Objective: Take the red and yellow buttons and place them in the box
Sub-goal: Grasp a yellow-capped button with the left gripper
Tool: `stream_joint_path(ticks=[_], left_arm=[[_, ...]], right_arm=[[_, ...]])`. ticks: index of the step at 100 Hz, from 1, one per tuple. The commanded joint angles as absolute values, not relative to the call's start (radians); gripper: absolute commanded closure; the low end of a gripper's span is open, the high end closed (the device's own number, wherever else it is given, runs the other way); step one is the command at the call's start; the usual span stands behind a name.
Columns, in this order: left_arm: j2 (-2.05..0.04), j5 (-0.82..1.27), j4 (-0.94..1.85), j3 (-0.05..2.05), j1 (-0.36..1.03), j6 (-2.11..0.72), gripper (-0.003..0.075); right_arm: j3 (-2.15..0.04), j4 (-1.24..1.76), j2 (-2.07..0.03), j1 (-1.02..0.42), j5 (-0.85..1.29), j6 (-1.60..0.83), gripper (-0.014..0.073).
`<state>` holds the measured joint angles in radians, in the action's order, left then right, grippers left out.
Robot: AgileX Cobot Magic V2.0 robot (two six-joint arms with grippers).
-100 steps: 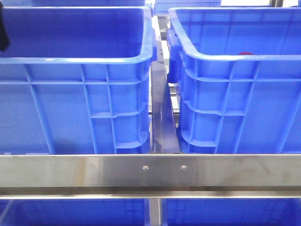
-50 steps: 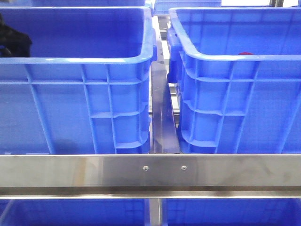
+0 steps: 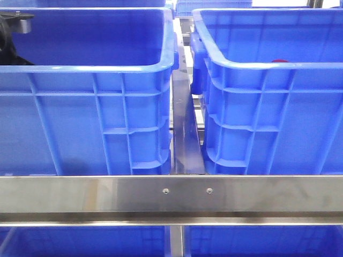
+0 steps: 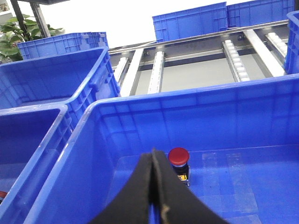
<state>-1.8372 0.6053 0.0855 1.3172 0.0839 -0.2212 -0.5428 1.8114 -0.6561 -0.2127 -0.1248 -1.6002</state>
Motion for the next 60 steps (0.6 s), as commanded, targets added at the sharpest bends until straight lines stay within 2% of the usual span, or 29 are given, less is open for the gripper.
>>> stream_joint_path(ticks=[1,6,13,30,37,60], left_arm=[[-1.793,0.563,0.096,1.345,0.092,-0.221,0.0178],[-1.793,0.563,0.096,1.345,0.092,-0.221,0.0211],[-1.792,0.566,0.096,1.345,0.092,-0.221,0.0304],[-1.769,0.573,0.116,1.345,0.092,-0.221,0.0636],[-1.747,0.575,0.128,1.345,0.092,-0.221,0.0742],[-1.618,0.606,0.144,1.345,0.094,-0.221,0.0739]], right_arm=[[-0.567,1.801,-0.651,-0.211,-0.096,-1.609,0.0662],[-0.567,1.801,-0.651,-0.211,-0.096,-1.609,0.0662],[-0.567,1.801,-0.651,-0.211,-0.096,-1.609,0.0662],[-0.567,1.801,-0.651,-0.211,-0.096,-1.609,0.0662],[-0.567,1.801,-0.651,-0.211,-0.096,-1.609,0.0662],[-0.567,1.801,-0.651,-0.211,-0.096,-1.609,0.0662]])
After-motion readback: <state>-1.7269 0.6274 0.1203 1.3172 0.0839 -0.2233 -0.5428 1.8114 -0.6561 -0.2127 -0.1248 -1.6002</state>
